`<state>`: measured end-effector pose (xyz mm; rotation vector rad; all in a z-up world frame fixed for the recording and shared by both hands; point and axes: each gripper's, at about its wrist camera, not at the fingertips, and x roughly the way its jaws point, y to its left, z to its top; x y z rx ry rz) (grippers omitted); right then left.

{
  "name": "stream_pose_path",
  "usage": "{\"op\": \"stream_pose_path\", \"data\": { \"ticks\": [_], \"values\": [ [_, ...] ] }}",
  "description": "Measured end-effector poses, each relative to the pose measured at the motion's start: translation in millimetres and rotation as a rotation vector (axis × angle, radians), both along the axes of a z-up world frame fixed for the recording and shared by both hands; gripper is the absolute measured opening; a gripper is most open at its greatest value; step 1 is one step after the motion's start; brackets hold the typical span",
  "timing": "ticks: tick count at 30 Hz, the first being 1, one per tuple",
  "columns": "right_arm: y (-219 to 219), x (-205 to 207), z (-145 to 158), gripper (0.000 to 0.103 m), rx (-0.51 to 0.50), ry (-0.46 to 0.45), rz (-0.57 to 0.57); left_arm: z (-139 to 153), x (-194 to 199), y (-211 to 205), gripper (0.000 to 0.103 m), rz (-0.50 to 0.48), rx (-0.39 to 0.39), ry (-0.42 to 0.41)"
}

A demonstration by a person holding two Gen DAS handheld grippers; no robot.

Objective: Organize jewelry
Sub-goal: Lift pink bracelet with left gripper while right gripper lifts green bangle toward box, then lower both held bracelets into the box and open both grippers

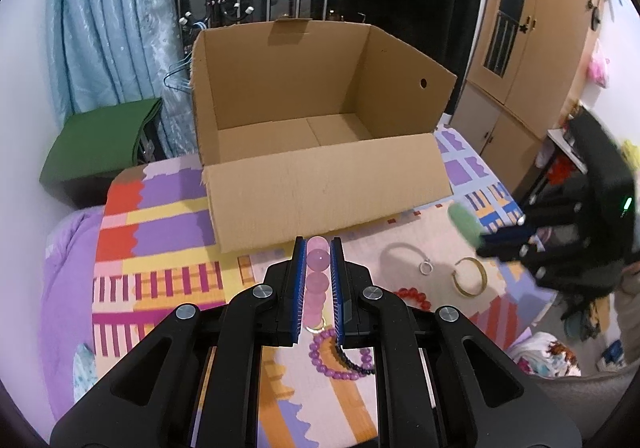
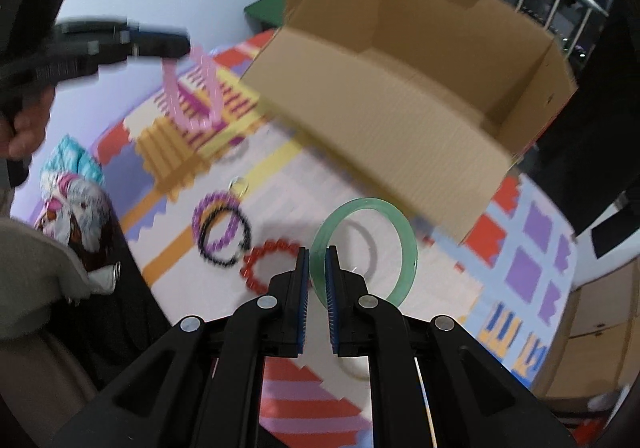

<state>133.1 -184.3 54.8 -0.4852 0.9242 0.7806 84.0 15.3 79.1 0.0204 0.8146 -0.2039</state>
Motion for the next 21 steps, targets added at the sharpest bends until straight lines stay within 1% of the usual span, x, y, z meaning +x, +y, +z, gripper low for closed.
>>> {"op": "stream_pose_path", "data": {
  "ticks": [8, 11, 17, 18, 21],
  "values": [
    [7.6, 31.6, 49.5, 0.008, 0.062, -0.077, -0.046, 5.9, 33.8, -7.3, 0.011, -0.031, 0.043, -0.008],
    [15.5, 47.3, 54.2, 0.008, 0.062, -0.073, -0.061, 11.2, 51.2, -4.8, 0.011, -0.033, 0.039, -0.010],
    [25.4, 76.6, 60.6, 0.009, 0.064, -0.088, -0.098, 20.5, 91.0, -3.5, 0.011, -0.032, 0.072, -0.014],
    [26.4, 80.1, 61.2, 0.002, 0.064, -0.090, -0.100, 22.4, 95.3, -3.6, 0.011, -0.032, 0.076, -0.016],
    [29.8, 93.6, 64.0, 0.001, 0.065, -0.097, -0.112, 29.3, 109.5, -5.4, 0.011, -0.038, 0.086, -0.027]
  ]
}}
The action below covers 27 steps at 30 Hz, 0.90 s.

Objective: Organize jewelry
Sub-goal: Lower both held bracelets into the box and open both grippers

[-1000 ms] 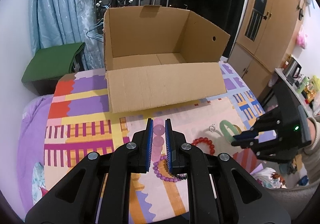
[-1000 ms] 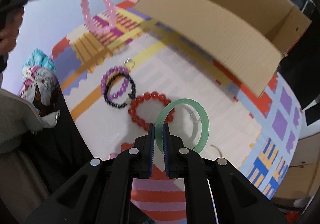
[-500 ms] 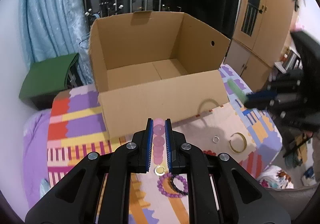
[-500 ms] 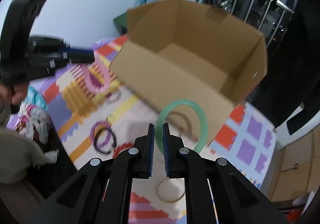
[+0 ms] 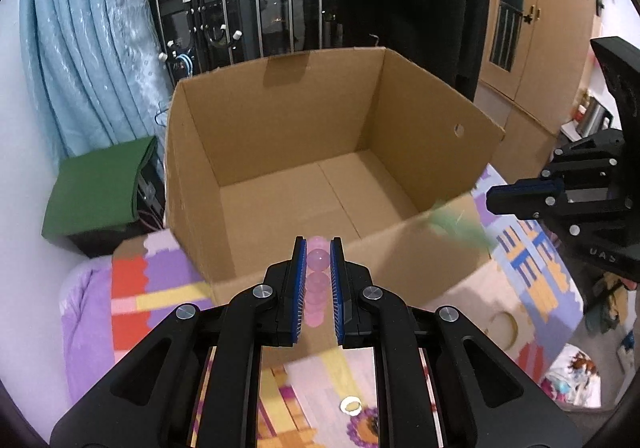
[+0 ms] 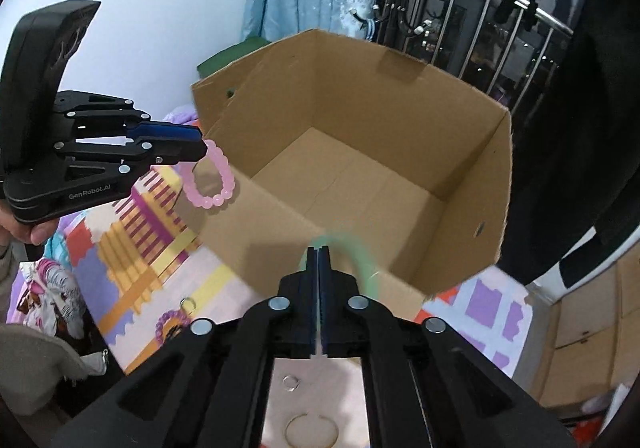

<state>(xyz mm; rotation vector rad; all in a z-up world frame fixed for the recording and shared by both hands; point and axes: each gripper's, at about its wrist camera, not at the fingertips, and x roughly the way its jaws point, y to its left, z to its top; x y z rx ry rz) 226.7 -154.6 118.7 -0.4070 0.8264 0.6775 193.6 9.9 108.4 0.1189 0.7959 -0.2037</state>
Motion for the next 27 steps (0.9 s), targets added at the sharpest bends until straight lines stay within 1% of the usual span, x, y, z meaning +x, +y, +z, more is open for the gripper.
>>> {"op": "stream_pose_path", "data": {
  "ticks": [2, 5, 7, 11, 13, 14, 16, 18, 21, 23, 27],
  "values": [
    [3.4, 10.3, 0.1, 0.001, -0.014, -0.015, -0.018, 1.9, 12.5, -0.8, 0.011, -0.004, 0.007, 0.001],
    [4.5, 22.8, -2.0, 0.001, 0.002, 0.006, -0.031, -1.5, 39.0, 2.2, 0.011, 0.012, 0.012, 0.033],
    [3.8, 25.6, -3.5, 0.001, 0.013, 0.016, -0.037, -3.7, 49.0, 5.6, 0.011, 0.026, 0.009, 0.050],
    [0.9, 16.4, -9.7, 0.001, 0.009, 0.019, -0.012, -6.0, 46.6, 8.0, 0.011, 0.028, 0.009, 0.047],
    [-1.1, 10.8, -13.9, 0.003, 0.003, 0.023, 0.009, -6.6, 42.4, 9.5, 0.011, 0.027, 0.005, 0.047],
    [-1.9, 8.1, -16.0, 0.005, -0.001, 0.028, 0.018, -6.3, 40.8, 9.3, 0.011, 0.026, -0.001, 0.046],
    [-3.7, 1.7, -27.5, 0.013, -0.015, 0.090, 0.053, -4.9, 36.0, 10.7, 0.011, 0.032, -0.005, 0.039],
    [-1.6, -7.3, -40.4, 0.032, -0.040, 0.132, 0.092, -3.3, 29.6, 10.4, 0.011, 0.030, -0.013, 0.035],
    [2.5, -14.6, -62.7, 0.034, -0.084, 0.195, 0.111, -1.7, 24.6, 9.6, 0.011, 0.022, -0.014, 0.032],
    [6.6, -18.3, -81.8, 0.034, -0.117, 0.266, 0.130, -1.0, 21.5, 8.8, 0.011, 0.022, -0.017, 0.030],
    [11.3, -23.0, -118.2, 0.034, -0.182, 0.387, 0.132, 1.4, 17.8, 6.9, 0.011, 0.015, -0.016, 0.026]
  ]
}}
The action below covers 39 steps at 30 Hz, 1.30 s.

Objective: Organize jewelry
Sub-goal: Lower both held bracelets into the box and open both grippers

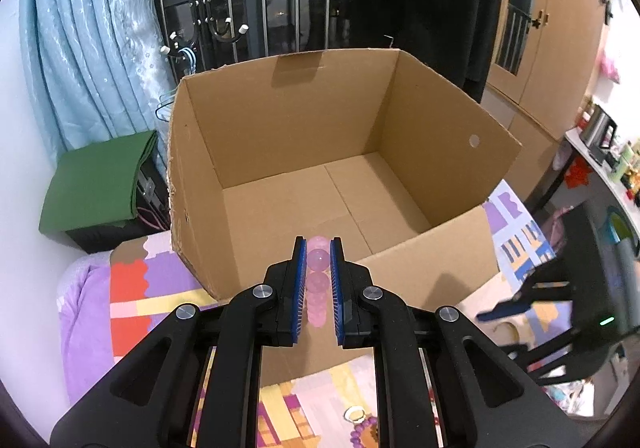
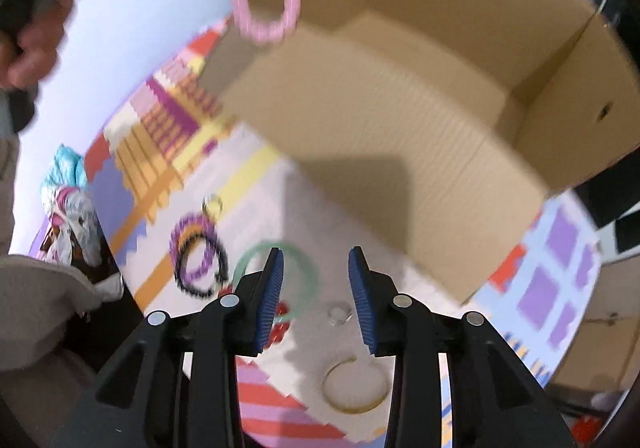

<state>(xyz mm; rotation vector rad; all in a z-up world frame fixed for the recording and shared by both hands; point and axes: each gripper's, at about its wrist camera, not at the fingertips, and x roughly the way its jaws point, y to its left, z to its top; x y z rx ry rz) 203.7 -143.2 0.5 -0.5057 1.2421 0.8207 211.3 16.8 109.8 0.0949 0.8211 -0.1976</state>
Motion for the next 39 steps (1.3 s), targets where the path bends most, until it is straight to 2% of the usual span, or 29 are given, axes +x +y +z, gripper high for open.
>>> {"op": "stream_pose_path", "data": {
  "ticks": [4, 20, 22, 25, 31, 34, 39],
  "values": [
    [2.1, 0.9, -30.8, 0.034, -0.067, 0.065, -0.032, 2.3, -1.2, 2.6, 0.011, 0.009, -0.008, -0.002],
    [21.7, -5.2, -78.8, 0.032, -0.223, 0.164, -0.044, 6.9, -6.8, 2.4, 0.011, 0.002, 0.000, -0.016],
    [22.7, -6.5, -81.0, 0.030, -0.224, 0.168, -0.046, 6.9, -6.9, 2.3, 0.011, 0.003, -0.001, -0.016],
    [24.1, -8.7, -85.0, 0.015, -0.251, 0.160, -0.049, 7.4, -7.7, 2.5, 0.011, 0.004, 0.000, -0.017],
    [21.6, 0.8, -85.5, 0.007, -0.228, 0.157, -0.082, 8.0, -7.5, 3.4, 0.011, 0.005, -0.004, -0.017],
    [19.0, 1.8, -74.5, 0.007, -0.194, 0.134, -0.084, 9.8, -8.6, 3.8, 0.011, 0.003, 0.000, -0.023],
    [21.0, -7.4, -38.6, 0.007, -0.144, 0.065, -0.056, 12.6, -9.8, 6.0, 0.011, 0.010, -0.001, -0.031]
  ]
}}
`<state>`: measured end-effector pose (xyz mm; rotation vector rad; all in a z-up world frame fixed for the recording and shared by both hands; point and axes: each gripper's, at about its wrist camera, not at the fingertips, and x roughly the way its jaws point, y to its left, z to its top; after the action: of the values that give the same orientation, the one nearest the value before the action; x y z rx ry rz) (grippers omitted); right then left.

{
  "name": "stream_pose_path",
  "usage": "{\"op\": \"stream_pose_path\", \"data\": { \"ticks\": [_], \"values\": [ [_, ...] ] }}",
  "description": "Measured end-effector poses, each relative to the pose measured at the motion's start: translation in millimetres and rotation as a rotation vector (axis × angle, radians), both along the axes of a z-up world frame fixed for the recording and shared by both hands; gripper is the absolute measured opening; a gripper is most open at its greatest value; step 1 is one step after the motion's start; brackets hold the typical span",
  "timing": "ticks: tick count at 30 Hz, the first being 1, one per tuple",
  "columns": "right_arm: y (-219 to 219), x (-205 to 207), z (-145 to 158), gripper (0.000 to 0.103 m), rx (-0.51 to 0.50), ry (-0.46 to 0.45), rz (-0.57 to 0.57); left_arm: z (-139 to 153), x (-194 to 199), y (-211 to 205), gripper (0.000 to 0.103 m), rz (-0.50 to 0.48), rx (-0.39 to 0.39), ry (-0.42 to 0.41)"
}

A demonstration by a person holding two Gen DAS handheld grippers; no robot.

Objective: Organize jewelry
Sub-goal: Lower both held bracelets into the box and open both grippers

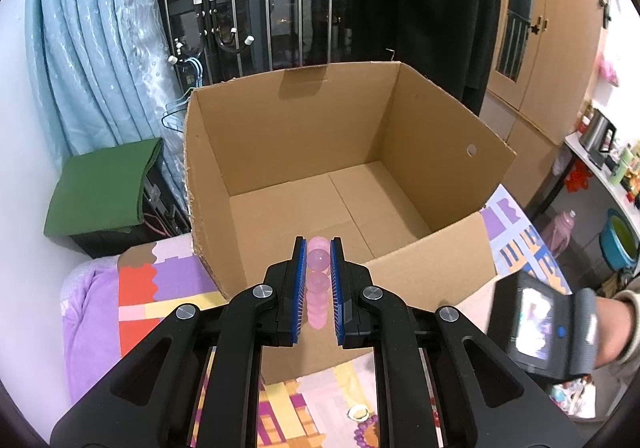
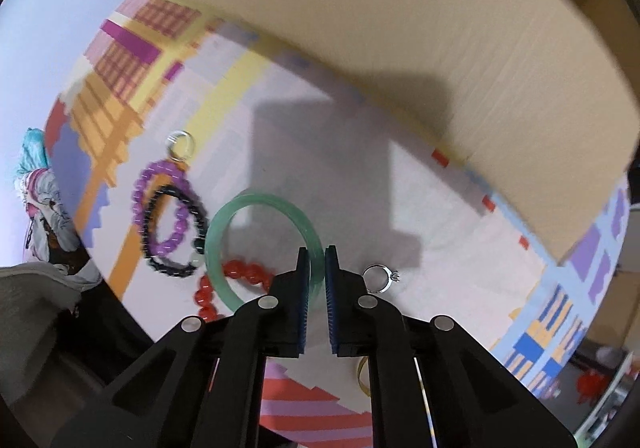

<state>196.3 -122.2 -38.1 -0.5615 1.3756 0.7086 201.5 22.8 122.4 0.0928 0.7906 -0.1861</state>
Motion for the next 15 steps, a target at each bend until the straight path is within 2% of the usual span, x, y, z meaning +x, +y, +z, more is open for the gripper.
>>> {"op": "stream_pose_path", "data": {
  "ticks": [8, 15],
  "values": [
    [-7.6, 4.2, 67.9, 0.008, 0.067, -0.120, 0.009, 1.2, 1.0, -0.4, 0.011, 0.003, 0.002, -0.003],
    [-16.4, 28.5, 102.0, 0.008, 0.068, -0.201, -0.045, 1.2, 5.1, -1.8, 0.011, 0.002, 0.010, -0.004]
  ]
}}
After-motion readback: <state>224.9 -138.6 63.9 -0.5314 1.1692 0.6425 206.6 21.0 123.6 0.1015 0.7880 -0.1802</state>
